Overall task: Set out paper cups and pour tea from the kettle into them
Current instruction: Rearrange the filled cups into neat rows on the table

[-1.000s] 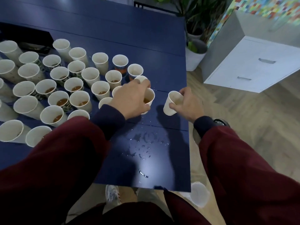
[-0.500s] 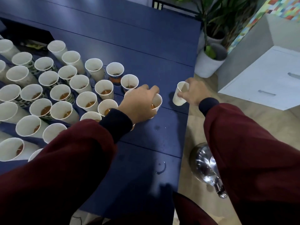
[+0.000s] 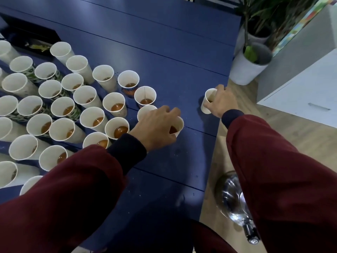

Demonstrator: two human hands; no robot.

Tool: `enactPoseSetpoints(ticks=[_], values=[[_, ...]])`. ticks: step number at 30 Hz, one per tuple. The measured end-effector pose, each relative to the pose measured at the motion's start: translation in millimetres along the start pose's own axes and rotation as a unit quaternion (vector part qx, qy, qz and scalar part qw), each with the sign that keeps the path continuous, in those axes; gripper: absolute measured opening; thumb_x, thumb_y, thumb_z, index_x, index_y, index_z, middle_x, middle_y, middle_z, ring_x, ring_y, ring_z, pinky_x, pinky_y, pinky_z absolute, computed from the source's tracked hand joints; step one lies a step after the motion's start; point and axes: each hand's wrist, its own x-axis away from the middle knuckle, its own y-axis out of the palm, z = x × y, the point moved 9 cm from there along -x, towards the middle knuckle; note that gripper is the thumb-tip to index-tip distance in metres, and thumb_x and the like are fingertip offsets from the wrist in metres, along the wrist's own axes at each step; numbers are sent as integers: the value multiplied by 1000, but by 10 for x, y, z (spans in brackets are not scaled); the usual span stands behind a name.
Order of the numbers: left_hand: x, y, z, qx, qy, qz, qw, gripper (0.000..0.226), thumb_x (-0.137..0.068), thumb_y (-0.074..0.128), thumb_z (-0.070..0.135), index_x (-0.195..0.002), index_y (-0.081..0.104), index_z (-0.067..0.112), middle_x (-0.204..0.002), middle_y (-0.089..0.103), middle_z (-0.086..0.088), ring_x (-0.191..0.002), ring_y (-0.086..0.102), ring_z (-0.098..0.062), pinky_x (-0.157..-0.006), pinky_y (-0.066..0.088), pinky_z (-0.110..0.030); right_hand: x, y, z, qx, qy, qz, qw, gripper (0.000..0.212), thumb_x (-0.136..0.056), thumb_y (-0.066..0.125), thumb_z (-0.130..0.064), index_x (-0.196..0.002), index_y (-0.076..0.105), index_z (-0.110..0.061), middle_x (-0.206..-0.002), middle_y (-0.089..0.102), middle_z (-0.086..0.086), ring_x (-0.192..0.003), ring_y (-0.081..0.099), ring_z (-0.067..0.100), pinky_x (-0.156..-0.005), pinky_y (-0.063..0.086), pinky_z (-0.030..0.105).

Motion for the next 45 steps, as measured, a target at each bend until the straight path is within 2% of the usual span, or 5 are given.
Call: enactPoseSetpoints(ticks=[5, 10, 15, 27, 45], values=[[-16, -23, 34, -20, 15, 16, 1000, 26, -85, 64, 34, -109, 59, 24, -112, 56, 5, -95, 56, -21, -77, 53, -41, 100, -38, 84, -28, -3, -25, 999, 97, -76, 82, -48, -149, 30, -9, -144, 42, 17, -121, 53, 38, -92, 47, 44], [-17, -97, -31, 3, -29, 57, 998, 29, -76, 55, 43, -96, 41, 29, -98, 53, 4, -84, 55, -24, -62, 39, -34, 783, -416, -147, -147, -118, 129, 974, 60, -81, 73, -25, -133, 50, -5, -130, 52, 9, -110, 56, 27, -90, 48, 39], [114, -367, 73, 19, -63, 165, 984, 43, -77, 70, 34, -110, 53, 12, -96, 56, -8, -79, 54, -30, -63, 47, -37, 1515, 55, -608, -248, -176, -45, 952, 67, -76, 83, -32, -133, 48, -23, -127, 54, -18, -116, 52, -1, -91, 42, 19], [340, -201, 97, 110, -62, 173, 977, 69, -77, 59, 68, -129, 51, 23, -119, 59, 0, -103, 57, -21, -76, 44, -34, 1650, 357, -579, -342, -106, 5, 934, 58, -74, 87, -31, -122, 55, -23, -108, 63, -17, -98, 65, 8, -82, 58, 41], [155, 222, -860, 49, -260, 215, 940, 64, -80, 76, 48, -121, 50, 7, -111, 58, -14, -98, 61, -30, -78, 49, -36, 973, 596, 479, -341, -13, 67, 938, 55, -74, 89, -25, -121, 60, -16, -110, 68, -8, -100, 64, 11, -88, 55, 34]])
